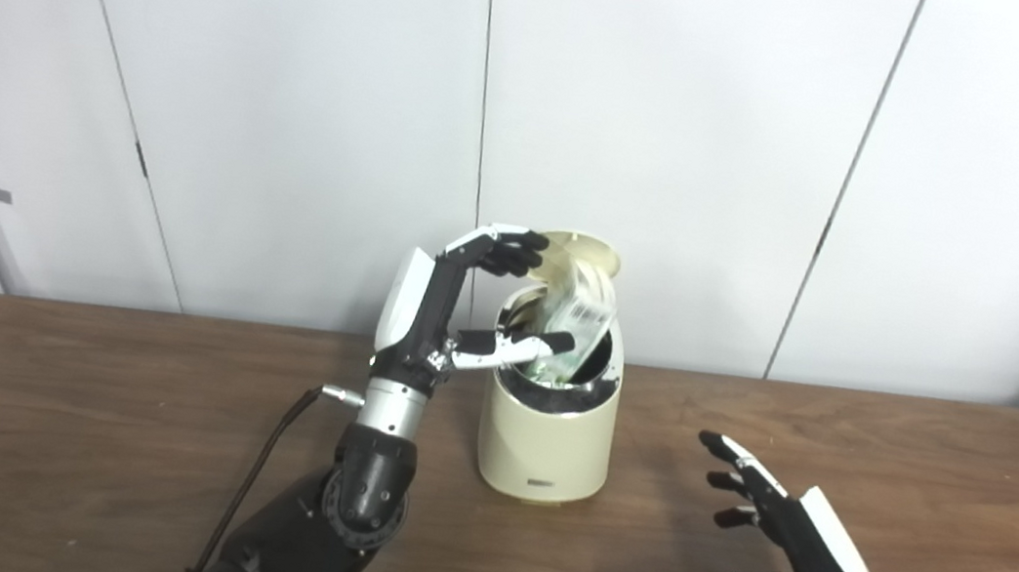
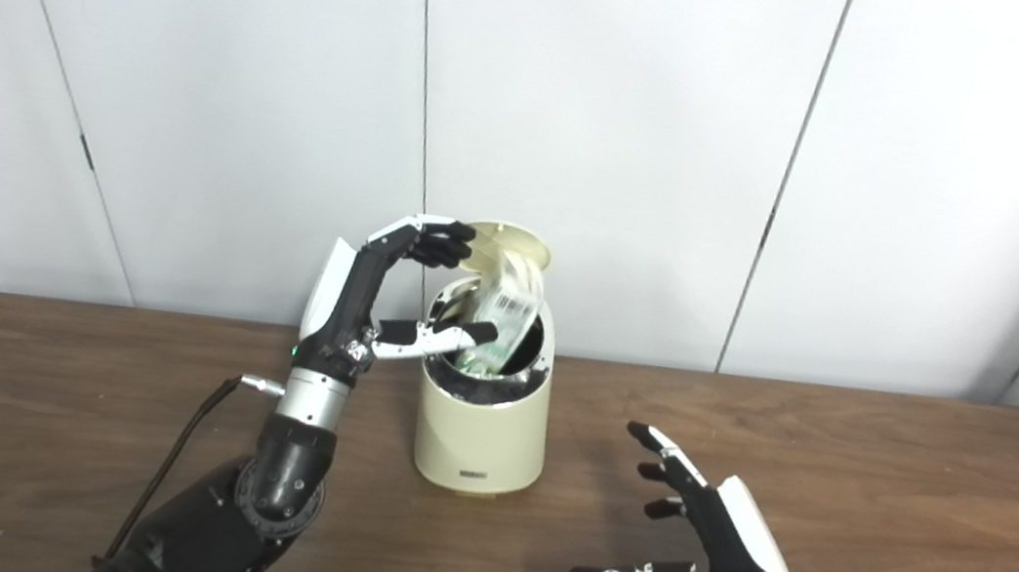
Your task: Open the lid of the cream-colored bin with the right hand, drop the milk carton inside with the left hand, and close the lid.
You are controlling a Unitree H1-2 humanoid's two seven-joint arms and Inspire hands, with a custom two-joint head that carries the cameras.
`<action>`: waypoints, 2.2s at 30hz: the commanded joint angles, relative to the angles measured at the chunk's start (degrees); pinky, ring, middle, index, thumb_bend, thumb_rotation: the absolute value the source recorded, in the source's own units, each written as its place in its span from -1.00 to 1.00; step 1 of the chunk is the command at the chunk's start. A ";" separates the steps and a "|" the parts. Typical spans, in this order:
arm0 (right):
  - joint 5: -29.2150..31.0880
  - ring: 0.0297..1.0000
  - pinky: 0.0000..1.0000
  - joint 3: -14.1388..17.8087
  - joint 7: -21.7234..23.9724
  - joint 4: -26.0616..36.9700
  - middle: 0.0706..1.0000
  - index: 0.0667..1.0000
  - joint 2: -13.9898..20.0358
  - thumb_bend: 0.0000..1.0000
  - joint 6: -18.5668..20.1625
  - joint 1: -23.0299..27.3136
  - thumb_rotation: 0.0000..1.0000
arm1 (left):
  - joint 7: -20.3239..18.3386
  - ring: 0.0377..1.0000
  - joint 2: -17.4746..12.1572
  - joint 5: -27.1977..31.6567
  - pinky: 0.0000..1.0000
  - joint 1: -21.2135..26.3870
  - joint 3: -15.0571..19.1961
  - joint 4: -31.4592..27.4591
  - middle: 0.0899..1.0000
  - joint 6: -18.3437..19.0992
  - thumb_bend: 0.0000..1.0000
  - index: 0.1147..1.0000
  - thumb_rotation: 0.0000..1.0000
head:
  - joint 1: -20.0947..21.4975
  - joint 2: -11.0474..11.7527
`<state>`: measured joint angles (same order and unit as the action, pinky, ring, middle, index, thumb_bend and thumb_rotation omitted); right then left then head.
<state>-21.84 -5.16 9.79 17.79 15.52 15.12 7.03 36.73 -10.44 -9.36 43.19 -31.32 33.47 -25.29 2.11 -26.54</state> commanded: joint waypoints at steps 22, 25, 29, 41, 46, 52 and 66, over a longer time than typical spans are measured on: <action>0.56 0.71 0.43 0.72 0.47 1.94 0.85 0.81 0.59 0.57 -1.17 1.52 -0.55 | 3.65 0.33 -1.28 0.26 0.16 2.10 -0.65 -2.61 0.39 -1.64 0.56 0.37 -1.00 | -0.56 -0.08; 0.93 0.71 0.43 0.92 0.53 2.02 0.85 0.81 0.69 0.57 -1.18 1.67 -0.55 | -0.73 0.27 -1.46 3.28 0.10 0.23 2.39 -6.38 0.34 -1.64 0.49 0.32 -0.97 | -0.88 -0.09; 1.14 0.70 0.45 1.38 0.50 2.00 0.85 0.81 0.93 0.55 -0.55 2.12 -0.54 | -9.33 0.21 -2.40 7.01 0.06 -3.93 8.85 -13.67 0.35 -1.63 0.33 0.34 -0.83 | -1.35 -0.06; 3.58 0.68 0.34 3.02 0.00 -0.95 0.84 0.81 2.05 0.53 -4.40 4.77 -0.56 | -28.99 0.36 -5.92 14.54 0.14 -16.53 24.87 -30.97 0.49 8.45 0.35 0.54 -0.63 | -2.33 0.10; 3.52 0.69 0.27 3.05 0.31 -0.72 0.83 0.82 2.20 0.55 -3.93 5.26 -0.50 | -33.06 0.36 -4.93 17.15 0.12 -21.72 28.47 -34.08 0.50 12.43 0.35 0.57 -0.64 | -2.45 -0.08; 4.33 0.68 0.18 3.38 1.03 -0.41 0.86 0.84 2.49 0.51 -3.20 5.28 -0.56 | -35.70 0.36 -3.76 16.44 0.12 -26.39 30.61 -35.43 0.47 16.44 0.31 0.54 -0.58 | -2.63 -0.31; 3.51 0.72 0.44 3.25 0.32 -1.31 0.85 0.83 2.23 0.52 -3.73 6.55 -0.53 | -40.05 0.26 -2.68 11.71 0.06 -31.00 29.95 -35.71 0.37 26.98 0.30 0.42 -0.59 | -2.63 -0.25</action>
<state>-18.14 -2.40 11.03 15.49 16.82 13.04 10.96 -2.73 -12.18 2.94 11.14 -1.51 0.17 1.02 -0.44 -26.72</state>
